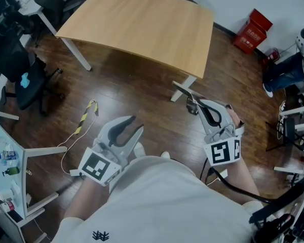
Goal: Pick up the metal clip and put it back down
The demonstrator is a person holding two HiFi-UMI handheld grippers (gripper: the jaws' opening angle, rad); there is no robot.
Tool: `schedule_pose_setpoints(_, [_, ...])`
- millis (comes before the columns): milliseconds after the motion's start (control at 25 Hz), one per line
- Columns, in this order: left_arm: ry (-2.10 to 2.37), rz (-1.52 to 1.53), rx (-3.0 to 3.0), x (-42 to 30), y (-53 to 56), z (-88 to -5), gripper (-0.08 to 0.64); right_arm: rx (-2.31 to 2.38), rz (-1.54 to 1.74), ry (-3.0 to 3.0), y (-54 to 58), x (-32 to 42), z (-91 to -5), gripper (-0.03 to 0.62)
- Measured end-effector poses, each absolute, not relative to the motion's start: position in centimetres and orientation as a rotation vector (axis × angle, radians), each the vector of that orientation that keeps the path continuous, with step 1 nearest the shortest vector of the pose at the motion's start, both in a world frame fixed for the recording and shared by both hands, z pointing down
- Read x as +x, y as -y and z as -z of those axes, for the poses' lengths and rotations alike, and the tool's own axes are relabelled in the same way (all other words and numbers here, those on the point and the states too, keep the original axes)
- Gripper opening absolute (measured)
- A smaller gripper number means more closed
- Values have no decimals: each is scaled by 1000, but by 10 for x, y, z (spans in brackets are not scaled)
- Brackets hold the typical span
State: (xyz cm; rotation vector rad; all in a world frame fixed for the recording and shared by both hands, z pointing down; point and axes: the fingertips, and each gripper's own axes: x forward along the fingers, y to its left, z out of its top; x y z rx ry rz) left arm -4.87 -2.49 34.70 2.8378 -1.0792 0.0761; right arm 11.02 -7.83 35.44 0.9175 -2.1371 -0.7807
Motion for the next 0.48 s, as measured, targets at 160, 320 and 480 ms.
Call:
schedule_pose_setpoints(160, [1092, -79, 2827, -69, 31, -353, 104, 930, 734, 2122, 111, 110, -379, 6])
schedule_pose_setpoints(320, [1115, -87, 2803, -83, 44, -358, 104, 947, 693, 2119, 155, 113, -407, 6])
schedule_pose_setpoints(480, [1141, -73, 2793, -80, 64, -358, 104, 922, 685, 2097, 214, 125, -438, 6])
